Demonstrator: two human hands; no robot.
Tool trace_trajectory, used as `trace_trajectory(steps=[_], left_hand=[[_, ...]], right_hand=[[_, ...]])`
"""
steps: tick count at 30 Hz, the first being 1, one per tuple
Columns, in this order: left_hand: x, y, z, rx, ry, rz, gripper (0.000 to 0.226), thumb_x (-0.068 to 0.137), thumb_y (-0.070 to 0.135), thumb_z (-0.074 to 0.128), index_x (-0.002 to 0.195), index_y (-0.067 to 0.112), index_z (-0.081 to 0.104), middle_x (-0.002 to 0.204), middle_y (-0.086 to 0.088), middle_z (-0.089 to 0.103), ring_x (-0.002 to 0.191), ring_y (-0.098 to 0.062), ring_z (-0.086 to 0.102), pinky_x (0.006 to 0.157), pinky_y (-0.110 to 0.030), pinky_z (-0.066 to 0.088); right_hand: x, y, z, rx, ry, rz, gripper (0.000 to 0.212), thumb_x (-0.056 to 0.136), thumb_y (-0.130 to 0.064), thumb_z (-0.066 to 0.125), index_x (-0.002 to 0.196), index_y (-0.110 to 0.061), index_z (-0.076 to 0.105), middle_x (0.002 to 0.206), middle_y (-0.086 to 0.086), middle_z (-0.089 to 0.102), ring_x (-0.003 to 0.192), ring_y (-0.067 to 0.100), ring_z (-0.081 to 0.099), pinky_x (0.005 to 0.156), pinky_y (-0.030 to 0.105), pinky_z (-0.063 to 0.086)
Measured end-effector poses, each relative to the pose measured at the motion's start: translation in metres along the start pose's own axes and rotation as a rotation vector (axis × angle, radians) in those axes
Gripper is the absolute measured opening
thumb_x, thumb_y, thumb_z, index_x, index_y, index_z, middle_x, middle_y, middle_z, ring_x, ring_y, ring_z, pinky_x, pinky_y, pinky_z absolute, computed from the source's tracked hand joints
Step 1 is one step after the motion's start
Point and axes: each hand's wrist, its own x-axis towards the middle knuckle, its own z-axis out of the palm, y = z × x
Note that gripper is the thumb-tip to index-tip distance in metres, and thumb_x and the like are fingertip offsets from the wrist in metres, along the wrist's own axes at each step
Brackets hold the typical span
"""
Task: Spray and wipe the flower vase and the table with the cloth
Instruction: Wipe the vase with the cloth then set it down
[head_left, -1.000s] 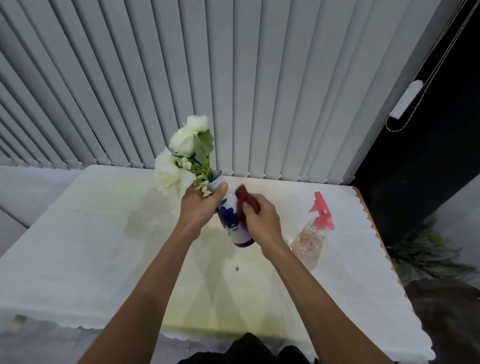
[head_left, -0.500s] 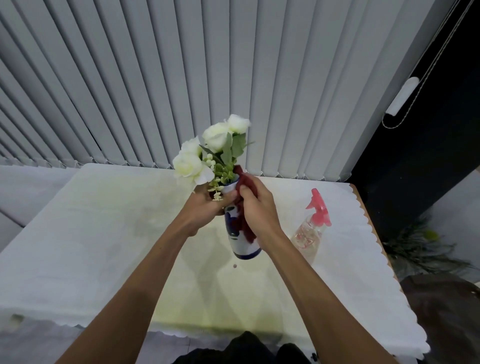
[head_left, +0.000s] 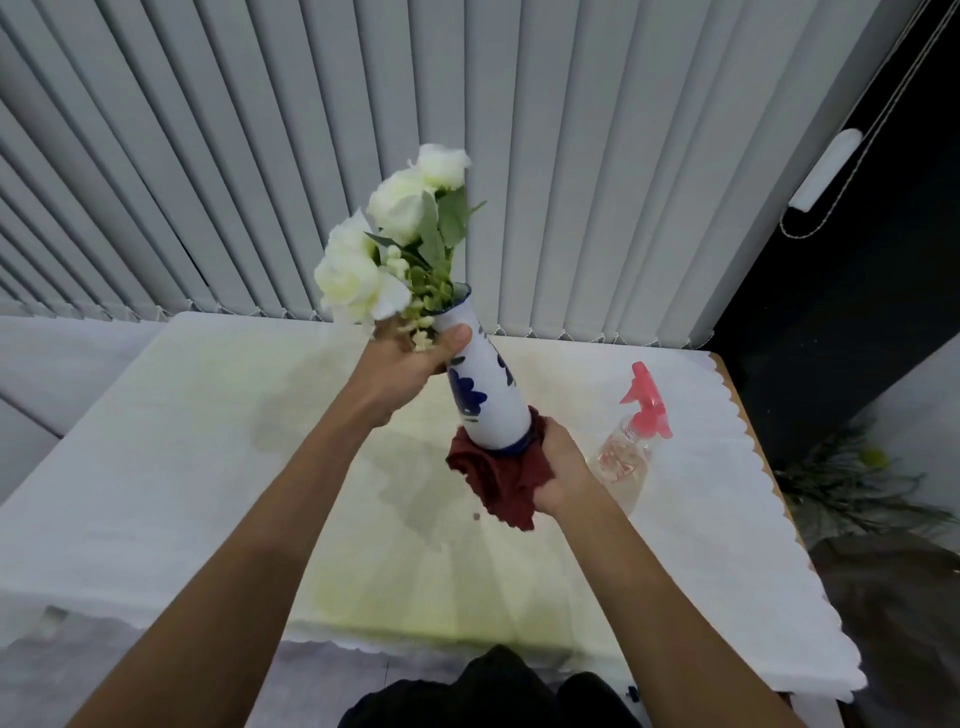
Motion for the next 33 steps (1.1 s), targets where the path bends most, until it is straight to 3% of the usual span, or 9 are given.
trace_trajectory(steps=[3, 5, 9, 13, 17, 22, 25, 30, 33], left_hand=[[-0.004, -0.018, 0.009, 0.095, 0.121, 0.023, 0.032, 0.082, 0.026, 0.081, 0.098, 0.043, 0.060, 0.097, 0.034, 0.064, 0.085, 0.026, 0.060, 0.069, 0.002, 0.046], [-0.003, -0.029, 0.010, 0.110, 0.162, 0.016, 0.029, 0.081, 0.027, 0.082, 0.090, 0.045, 0.061, 0.081, 0.041, 0.067, 0.079, 0.027, 0.060, 0.067, 0.001, 0.046], [0.008, -0.042, 0.013, 0.137, 0.214, 0.044, 0.036, 0.079, 0.027, 0.082, 0.094, 0.049, 0.058, 0.087, 0.041, 0.064, 0.083, 0.028, 0.058, 0.069, 0.005, 0.042], [0.035, -0.069, 0.016, 0.084, 0.232, -0.017, 0.042, 0.075, 0.019, 0.086, 0.093, 0.044, 0.058, 0.090, 0.038, 0.066, 0.082, 0.025, 0.060, 0.074, 0.002, 0.046], [0.069, -0.090, 0.021, 0.115, 0.220, -0.071, 0.036, 0.075, 0.016, 0.086, 0.094, 0.030, 0.060, 0.091, 0.025, 0.063, 0.072, 0.027, 0.058, 0.064, 0.005, 0.043], [0.113, -0.106, 0.029, 0.228, 0.156, -0.081, 0.032, 0.076, 0.017, 0.086, 0.094, 0.017, 0.060, 0.086, 0.008, 0.064, 0.073, 0.008, 0.062, 0.062, 0.002, 0.041], [0.131, -0.114, 0.031, 0.229, 0.133, -0.105, 0.029, 0.076, 0.016, 0.086, 0.085, 0.017, 0.059, 0.081, 0.007, 0.063, 0.072, 0.000, 0.058, 0.059, 0.000, 0.042], [0.148, -0.126, 0.030, 0.250, 0.117, -0.067, 0.031, 0.076, 0.004, 0.085, 0.088, 0.011, 0.057, 0.080, 0.007, 0.060, 0.074, 0.001, 0.056, 0.062, 0.000, 0.043], [0.151, -0.134, 0.028, 0.258, 0.152, -0.077, 0.027, 0.079, 0.001, 0.081, 0.098, 0.002, 0.061, 0.091, -0.006, 0.062, 0.083, -0.014, 0.058, 0.067, -0.011, 0.044]], right_hand=[[0.003, -0.004, -0.003, -0.067, 0.207, -0.085, 0.035, 0.106, -0.025, 0.053, 0.121, 0.003, 0.068, 0.113, 0.025, 0.074, 0.095, 0.040, 0.067, 0.079, 0.052, 0.056], [0.007, 0.000, -0.012, -0.253, 0.364, -0.160, 0.022, 0.099, -0.023, 0.067, 0.103, -0.003, 0.072, 0.102, 0.018, 0.076, 0.090, 0.035, 0.071, 0.083, 0.048, 0.061], [0.012, 0.008, -0.035, -0.492, 0.515, -0.305, 0.011, 0.093, -0.017, 0.071, 0.098, -0.008, 0.075, 0.086, 0.008, 0.079, 0.076, 0.024, 0.074, 0.056, 0.026, 0.058], [0.009, 0.010, -0.048, -0.510, 0.507, -0.353, 0.011, 0.094, -0.014, 0.069, 0.102, -0.014, 0.076, 0.092, 0.007, 0.081, 0.085, 0.023, 0.077, 0.068, 0.032, 0.060], [0.010, 0.018, -0.055, -0.609, 0.502, -0.338, 0.011, 0.094, -0.014, 0.069, 0.102, -0.020, 0.072, 0.097, 0.007, 0.079, 0.090, 0.026, 0.077, 0.081, 0.043, 0.065], [0.011, 0.019, -0.059, -0.639, 0.523, -0.371, 0.010, 0.094, -0.012, 0.070, 0.096, -0.020, 0.074, 0.087, 0.003, 0.079, 0.072, 0.015, 0.075, 0.060, 0.027, 0.056], [0.008, 0.015, -0.055, -0.611, 0.532, -0.372, 0.013, 0.094, -0.012, 0.070, 0.097, -0.023, 0.075, 0.080, 0.005, 0.077, 0.053, 0.020, 0.073, 0.045, 0.031, 0.056], [0.007, 0.011, -0.049, -0.676, 0.523, -0.410, 0.019, 0.093, -0.011, 0.070, 0.096, -0.028, 0.076, 0.087, 0.011, 0.078, 0.063, 0.032, 0.072, 0.051, 0.049, 0.061], [0.007, 0.010, -0.043, -0.688, 0.521, -0.430, 0.020, 0.093, -0.012, 0.070, 0.098, -0.030, 0.077, 0.090, 0.011, 0.079, 0.064, 0.036, 0.073, 0.057, 0.056, 0.062]])
